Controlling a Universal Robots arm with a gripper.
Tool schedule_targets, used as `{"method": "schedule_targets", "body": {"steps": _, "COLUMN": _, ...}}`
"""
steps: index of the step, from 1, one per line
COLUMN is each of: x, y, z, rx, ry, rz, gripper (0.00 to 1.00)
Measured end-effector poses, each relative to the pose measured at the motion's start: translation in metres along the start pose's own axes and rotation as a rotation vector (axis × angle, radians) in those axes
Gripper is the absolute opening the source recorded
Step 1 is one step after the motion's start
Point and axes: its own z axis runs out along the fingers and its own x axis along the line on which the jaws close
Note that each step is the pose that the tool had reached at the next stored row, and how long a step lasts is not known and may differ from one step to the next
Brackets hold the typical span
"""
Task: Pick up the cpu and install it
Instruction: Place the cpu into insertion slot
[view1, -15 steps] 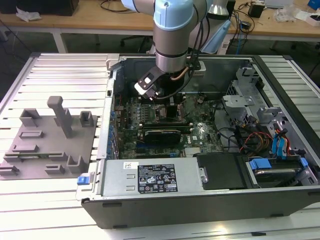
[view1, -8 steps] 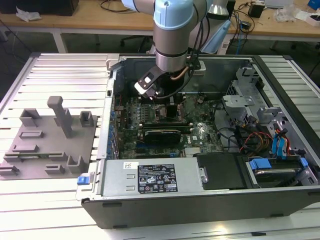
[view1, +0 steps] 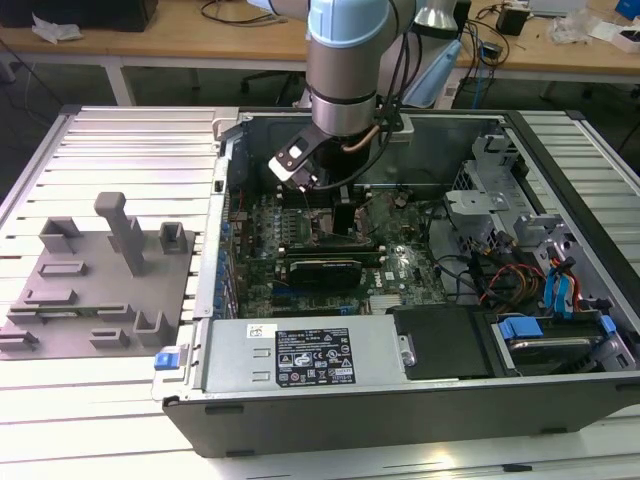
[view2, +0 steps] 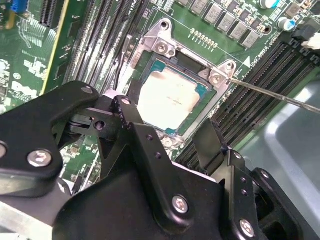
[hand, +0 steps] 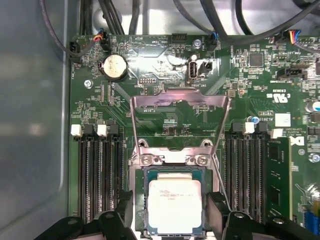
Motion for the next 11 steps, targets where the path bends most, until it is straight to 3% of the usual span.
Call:
{"method": "schedule_targets", "body": {"steps": 2, "x": 0.0002, "y": 0.0003, "z": -0.0035, "rx": -0.0001, "ry": -0.0048, "rz": 0.000, "gripper": 0.69}}
{"method": "schedule_targets", "body": {"steps": 7, "x": 0.0002, "y": 0.0002, "z": -0.0035, "rx": 0.0000, "ry": -0.0053, "rz": 0.000, "gripper": 0.68}}
{"method": "schedule_targets", "body": {"steps": 11, "x": 0.0002, "y": 0.0002, "z": -0.0035, "rx": 0.0000, "ry": -0.0055, "rz": 0.000, "gripper": 0.43}}
